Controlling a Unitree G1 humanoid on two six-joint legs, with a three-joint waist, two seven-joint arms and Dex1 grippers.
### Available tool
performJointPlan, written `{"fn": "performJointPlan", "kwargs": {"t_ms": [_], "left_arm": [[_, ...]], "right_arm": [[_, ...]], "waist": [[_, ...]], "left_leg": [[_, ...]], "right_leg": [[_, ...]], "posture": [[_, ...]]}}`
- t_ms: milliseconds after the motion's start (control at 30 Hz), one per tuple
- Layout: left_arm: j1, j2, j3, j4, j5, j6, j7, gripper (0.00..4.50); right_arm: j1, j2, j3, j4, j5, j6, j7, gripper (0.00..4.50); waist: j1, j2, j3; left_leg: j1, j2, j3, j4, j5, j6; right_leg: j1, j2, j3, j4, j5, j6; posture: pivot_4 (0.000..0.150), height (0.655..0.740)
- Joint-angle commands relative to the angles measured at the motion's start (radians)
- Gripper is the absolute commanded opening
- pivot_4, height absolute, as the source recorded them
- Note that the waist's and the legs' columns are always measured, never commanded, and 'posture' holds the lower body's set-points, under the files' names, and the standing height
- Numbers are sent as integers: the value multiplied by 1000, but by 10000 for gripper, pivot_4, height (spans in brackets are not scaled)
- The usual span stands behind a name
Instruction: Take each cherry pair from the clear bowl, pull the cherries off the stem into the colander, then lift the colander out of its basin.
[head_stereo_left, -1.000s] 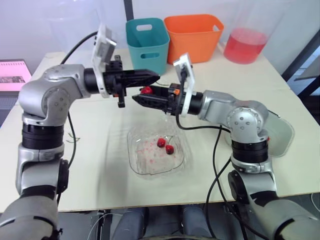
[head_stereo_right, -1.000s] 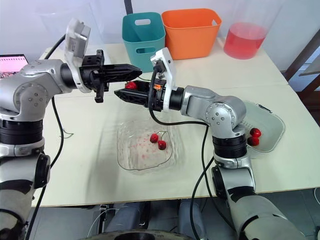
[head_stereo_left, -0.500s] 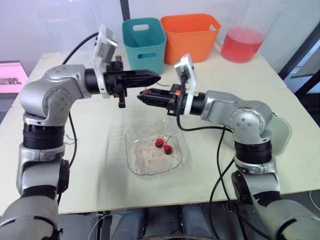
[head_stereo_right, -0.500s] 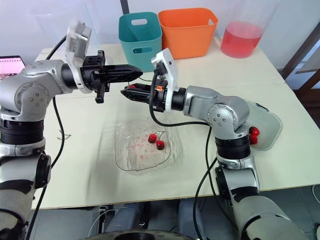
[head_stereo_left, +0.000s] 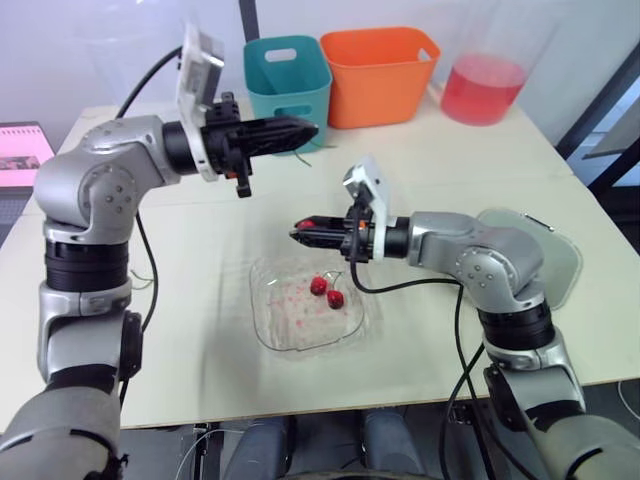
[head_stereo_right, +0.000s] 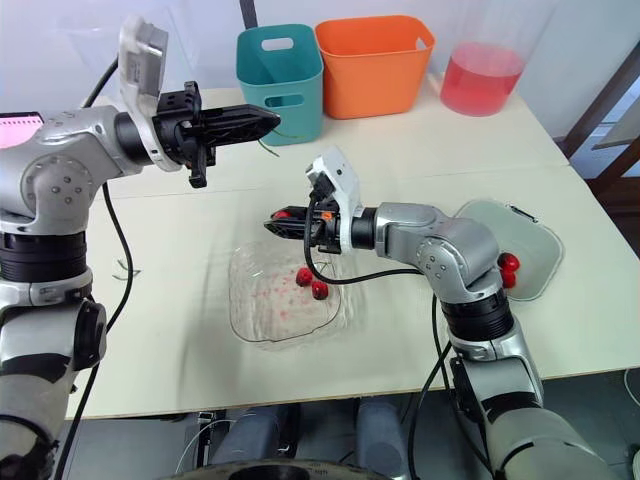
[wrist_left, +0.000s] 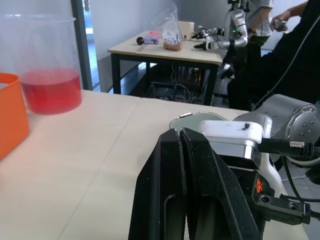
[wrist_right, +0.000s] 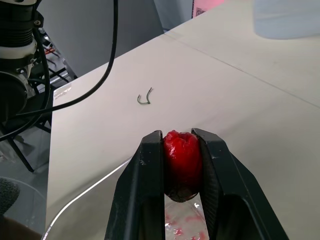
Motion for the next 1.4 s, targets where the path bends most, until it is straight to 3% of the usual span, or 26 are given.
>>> {"fn": "performJointPlan", "kwargs": {"t_ms": [33,233,567,867,1133,1400], "left_arm": [[-15,6,24,-7,2,-30,1,0],[7,4,7,25,56,-94,2,0],[68,16,-23,39,119,-165,-34,0],[92,7,-32,62,133,-189,-50,0],[100,0,-51,75,169,-228,-52,0],[115,-5,-57,22,175,-196,-28,0]], "right_arm": [[-4,-15,-50,-44,3,-16,-6,7236],[23,-101,-142,-56,0,-37,6,7236],[225,-379,-539,-136,98,-16,31,7236],[417,-565,-813,-44,66,-74,105,7236],[506,-658,-844,36,7,-123,170,7236],[590,-754,-670,73,-170,-229,206,7236]], "waist": [[0,0,0],[2,0,0],[20,0,0],[31,0,0],[30,0,0],[28,0,0]], "left_leg": [[0,0,0,0,0,0],[0,0,0,0,0,0],[0,0,1,0,-1,1],[0,0,5,1,-2,3],[1,0,5,1,-1,3],[1,1,7,2,-2,3]], "right_leg": [[0,0,0,0,0,0],[0,0,0,0,0,0],[1,0,0,-2,0,0],[2,0,1,-3,0,0],[3,0,1,-3,0,0],[3,0,1,-3,0,0]], "posture": [[1500,7400],[1500,7400],[1500,7400],[1500,7400],[1500,7400],[1500,7400]]}}
